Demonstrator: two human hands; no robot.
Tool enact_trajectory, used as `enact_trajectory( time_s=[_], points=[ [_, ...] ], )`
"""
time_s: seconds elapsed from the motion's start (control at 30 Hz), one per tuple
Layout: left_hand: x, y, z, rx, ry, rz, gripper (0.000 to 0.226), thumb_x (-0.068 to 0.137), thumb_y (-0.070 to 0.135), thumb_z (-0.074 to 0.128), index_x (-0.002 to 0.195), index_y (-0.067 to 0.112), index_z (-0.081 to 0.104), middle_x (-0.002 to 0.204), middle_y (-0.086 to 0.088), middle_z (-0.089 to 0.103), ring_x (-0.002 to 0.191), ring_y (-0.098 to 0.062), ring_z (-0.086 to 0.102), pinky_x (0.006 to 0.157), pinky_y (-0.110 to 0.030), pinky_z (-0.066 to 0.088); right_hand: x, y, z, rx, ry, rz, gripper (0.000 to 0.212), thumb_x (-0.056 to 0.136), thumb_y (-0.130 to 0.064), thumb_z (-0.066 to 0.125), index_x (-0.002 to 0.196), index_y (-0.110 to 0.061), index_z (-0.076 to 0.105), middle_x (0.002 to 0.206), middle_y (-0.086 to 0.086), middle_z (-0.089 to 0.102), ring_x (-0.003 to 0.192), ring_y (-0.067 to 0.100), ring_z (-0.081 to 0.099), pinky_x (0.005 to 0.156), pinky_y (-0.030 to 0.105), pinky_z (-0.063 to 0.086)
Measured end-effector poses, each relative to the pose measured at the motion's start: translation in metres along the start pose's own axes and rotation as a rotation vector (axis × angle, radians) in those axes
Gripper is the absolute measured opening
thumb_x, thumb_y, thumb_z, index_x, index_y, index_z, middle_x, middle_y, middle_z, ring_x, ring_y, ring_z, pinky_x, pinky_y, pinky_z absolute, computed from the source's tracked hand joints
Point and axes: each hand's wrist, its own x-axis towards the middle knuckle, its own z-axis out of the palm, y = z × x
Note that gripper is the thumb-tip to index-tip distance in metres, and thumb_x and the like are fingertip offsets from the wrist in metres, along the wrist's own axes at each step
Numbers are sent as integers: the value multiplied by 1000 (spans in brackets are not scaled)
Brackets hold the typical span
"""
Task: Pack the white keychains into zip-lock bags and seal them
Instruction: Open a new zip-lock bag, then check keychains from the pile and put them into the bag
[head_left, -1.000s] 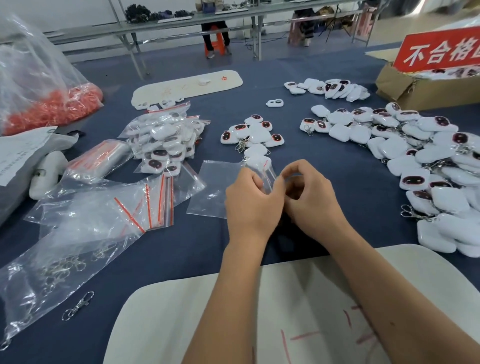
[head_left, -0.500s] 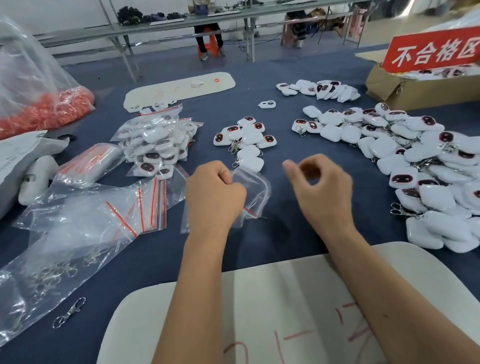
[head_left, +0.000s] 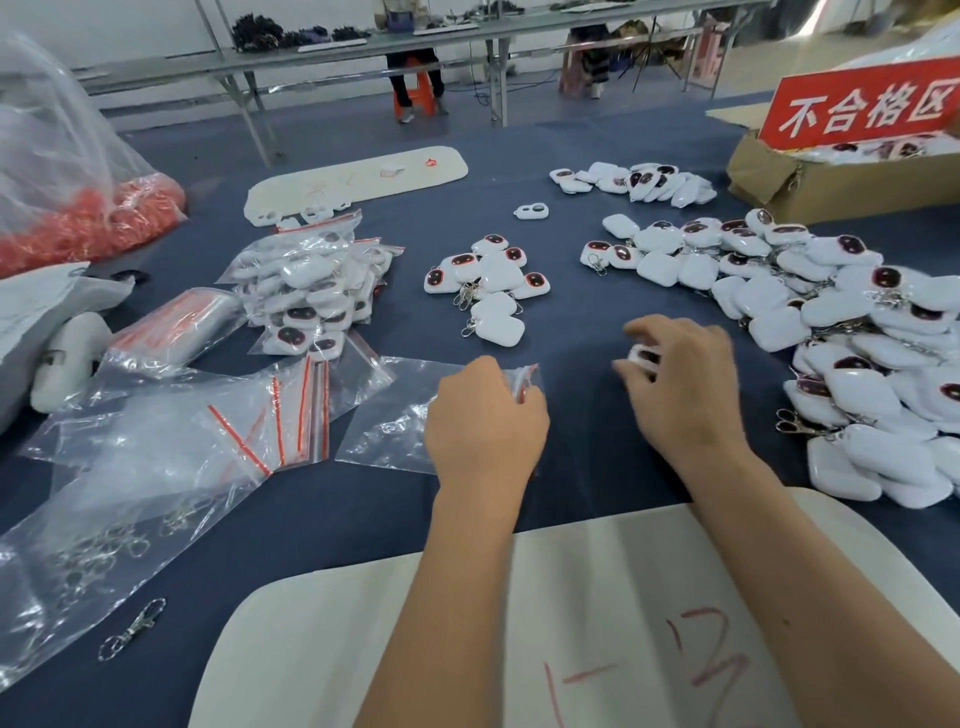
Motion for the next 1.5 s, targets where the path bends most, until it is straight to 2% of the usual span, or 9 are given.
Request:
enact_trajectory(
  time_s=[0.17, 0.33, 0.43, 0.57, 0.7, 0.83, 0.97, 1.23, 1.5],
  points=[
    [9, -12, -8, -139, 201, -169, 15, 88, 17, 59, 100, 9, 53, 92, -8, 61, 88, -35, 59, 73, -41, 49, -7, -20, 14, 68, -222, -149, 52, 91, -50, 75, 127, -13, 70, 118, 9, 59, 116, 29, 50, 94, 26, 34],
    [13, -24, -19, -200, 438, -84, 24, 75, -8, 49, 84, 15, 47, 67, 3, 49, 60, -15, 46, 48, -34, 33, -14, -25, 12, 173, -485, -390, 37, 108, -27, 52, 143, -17, 62, 125, -5, 54, 122, 20, 47, 101, 28, 36],
    [10, -23, -12, -294, 266, 26, 20, 75, -3, 57, 78, 16, 51, 63, 6, 51, 58, -11, 48, 52, -27, 33, -11, -29, 9, 139, -503, -404, 40, 101, -36, 67, 137, -21, 67, 109, -5, 54, 105, 19, 56, 93, 35, 46],
    [10, -18, -3, -431, 190, 110, 24, 85, 17, 72, 72, 19, 52, 58, 8, 51, 55, -9, 48, 57, -21, 39, -11, -32, 11, 156, -405, -362, 19, 93, -41, 75, 96, -22, 77, 89, -6, 59, 86, 16, 58, 81, 41, 49],
    [11, -15, -3, -633, 218, 134, 28, 95, 24, 69, 71, 18, 56, 58, 11, 54, 57, -5, 48, 59, -14, 39, -14, -31, 16, 735, -185, -66, 5, 98, -23, 73, 94, -21, 71, 85, -9, 71, 73, 4, 64, 68, 16, 51],
    [10, -10, -5, -734, 71, 140, 16, 96, 24, 70, 82, 17, 69, 69, 11, 66, 64, -9, 60, 68, -31, 55, -13, -34, 22, 1189, -291, 83, 13, 104, -5, 63, 114, -10, 68, 99, 1, 76, 85, 20, 75, 76, 29, 63],
    [12, -11, -4, -752, 11, 122, 7, 94, 17, 73, 91, 11, 74, 80, 2, 71, 78, -23, 69, 78, -52, 60, -14, -32, 26, 1116, -303, 77, 16, 99, -1, 69, 113, -9, 71, 97, 3, 78, 88, 22, 77, 79, 38, 66],
    [17, -17, -2, -869, -90, -25, 12, 98, 14, 67, 93, 5, 74, 84, -15, 74, 66, -16, 63, 61, -31, 53, -14, -34, 28, 1049, -310, 28, 17, 95, -2, 72, 106, -15, 76, 93, 3, 81, 79, 17, 77, 67, 25, 60],
    [18, -22, 1, -839, -205, 21, 15, 100, 19, 65, 93, 7, 70, 65, 5, 65, 51, -7, 56, 50, -24, 49, -13, -35, 29, 1055, -294, 104, 6, 99, -12, 71, 96, -13, 77, 83, 8, 78, 69, 24, 75, 61, 34, 62]
  ],
)
